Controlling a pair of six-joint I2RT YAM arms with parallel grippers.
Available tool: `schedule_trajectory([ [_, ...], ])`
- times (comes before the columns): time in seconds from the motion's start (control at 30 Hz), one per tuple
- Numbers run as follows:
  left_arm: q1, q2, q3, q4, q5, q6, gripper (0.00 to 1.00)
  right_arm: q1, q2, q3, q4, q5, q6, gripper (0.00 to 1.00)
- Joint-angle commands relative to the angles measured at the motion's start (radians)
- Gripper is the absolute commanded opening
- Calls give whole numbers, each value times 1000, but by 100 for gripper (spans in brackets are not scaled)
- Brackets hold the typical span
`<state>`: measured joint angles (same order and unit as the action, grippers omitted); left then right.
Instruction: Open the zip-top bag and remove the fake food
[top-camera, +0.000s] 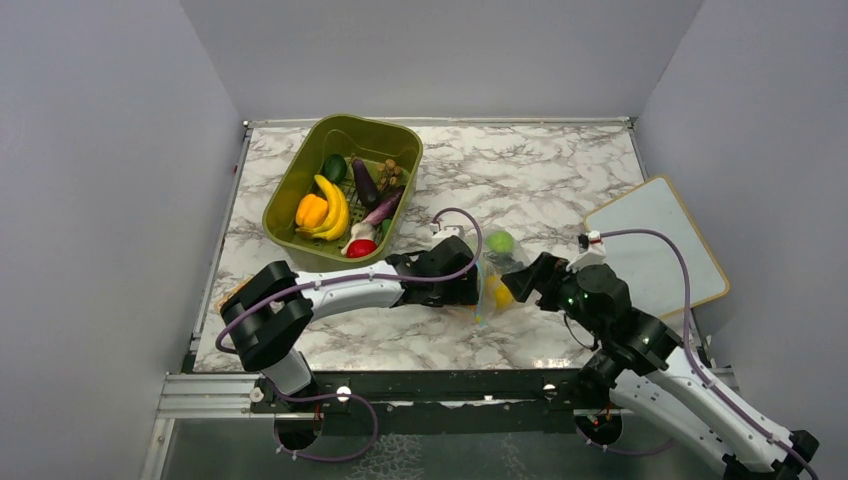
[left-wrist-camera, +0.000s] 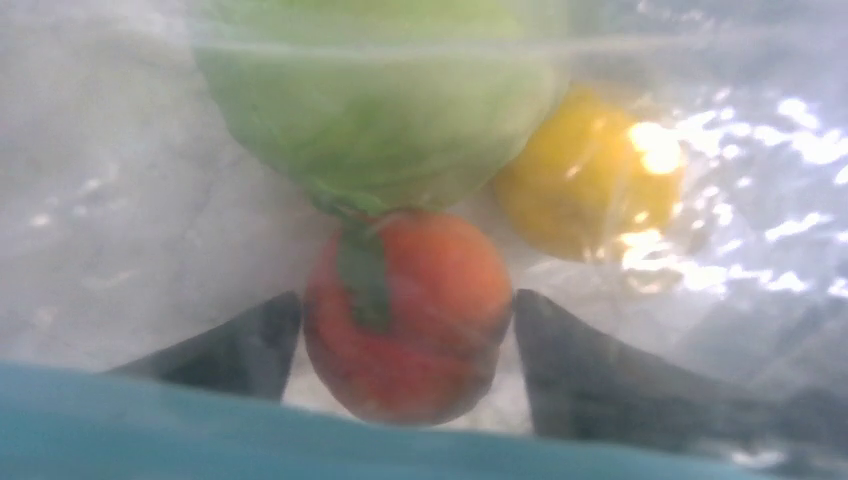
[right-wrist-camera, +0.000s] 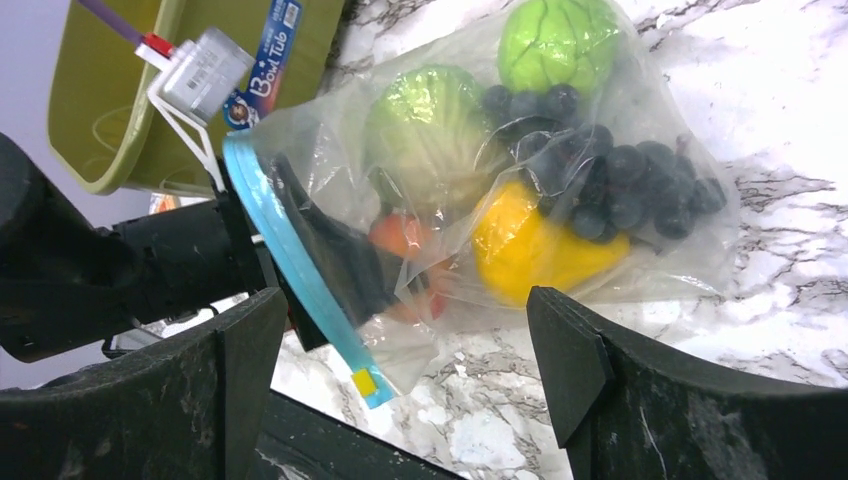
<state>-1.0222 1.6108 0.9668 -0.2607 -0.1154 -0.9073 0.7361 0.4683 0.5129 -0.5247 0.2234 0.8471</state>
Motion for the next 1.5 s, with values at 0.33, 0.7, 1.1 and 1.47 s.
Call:
schedule_trajectory([
  [0.33,7,32,23,34,-16,5,81,3,209,66,-22,-84,-26,88],
  [0.7,7,34,6,51,6,1,46,3,351,102,20,-231,-57,74],
  [1.1,7,13,-20,60,12,-4,28,3,394,180,145,-322,-118,57],
  [1.47,7,10,-25,58,17,-1,26,3,585,349,70,-273,-212,38],
])
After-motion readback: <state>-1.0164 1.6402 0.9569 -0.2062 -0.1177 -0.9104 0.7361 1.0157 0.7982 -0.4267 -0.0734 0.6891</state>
